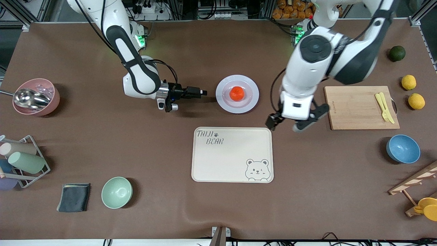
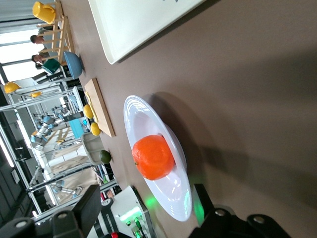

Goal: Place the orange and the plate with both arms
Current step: 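Release the orange onto the plate while the right gripper reaches the plate, then grasp the plate rim with the right gripper while the left gripper withdraws, then slide the plate with the right gripper onto the bear tray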

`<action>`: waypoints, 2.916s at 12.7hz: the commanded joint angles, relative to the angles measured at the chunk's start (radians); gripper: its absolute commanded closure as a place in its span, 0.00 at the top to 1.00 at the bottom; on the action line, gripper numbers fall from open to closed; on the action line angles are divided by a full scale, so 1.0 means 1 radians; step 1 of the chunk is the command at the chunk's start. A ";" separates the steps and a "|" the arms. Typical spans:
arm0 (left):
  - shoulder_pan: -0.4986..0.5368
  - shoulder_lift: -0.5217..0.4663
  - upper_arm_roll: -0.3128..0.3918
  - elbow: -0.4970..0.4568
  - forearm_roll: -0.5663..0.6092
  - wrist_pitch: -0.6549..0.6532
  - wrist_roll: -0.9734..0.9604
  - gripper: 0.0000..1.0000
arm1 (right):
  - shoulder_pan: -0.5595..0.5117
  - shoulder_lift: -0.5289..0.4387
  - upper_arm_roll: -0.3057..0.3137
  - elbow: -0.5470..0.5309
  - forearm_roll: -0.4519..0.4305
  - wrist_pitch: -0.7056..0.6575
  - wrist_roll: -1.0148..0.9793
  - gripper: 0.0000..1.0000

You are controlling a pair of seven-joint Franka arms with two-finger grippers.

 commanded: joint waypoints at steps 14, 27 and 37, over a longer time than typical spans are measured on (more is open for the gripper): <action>0.324 -0.199 -0.005 0.104 -0.211 -0.271 0.662 1.00 | 0.169 0.179 -0.004 0.118 0.300 0.094 -0.221 0.64; 0.320 -0.204 -0.001 0.175 -0.208 -0.343 0.696 1.00 | 0.229 0.183 -0.004 0.152 0.381 0.147 -0.221 0.00; -0.061 -0.242 0.487 0.162 -0.277 -0.413 0.945 1.00 | 0.217 0.071 -0.008 0.201 0.381 0.147 -0.016 0.00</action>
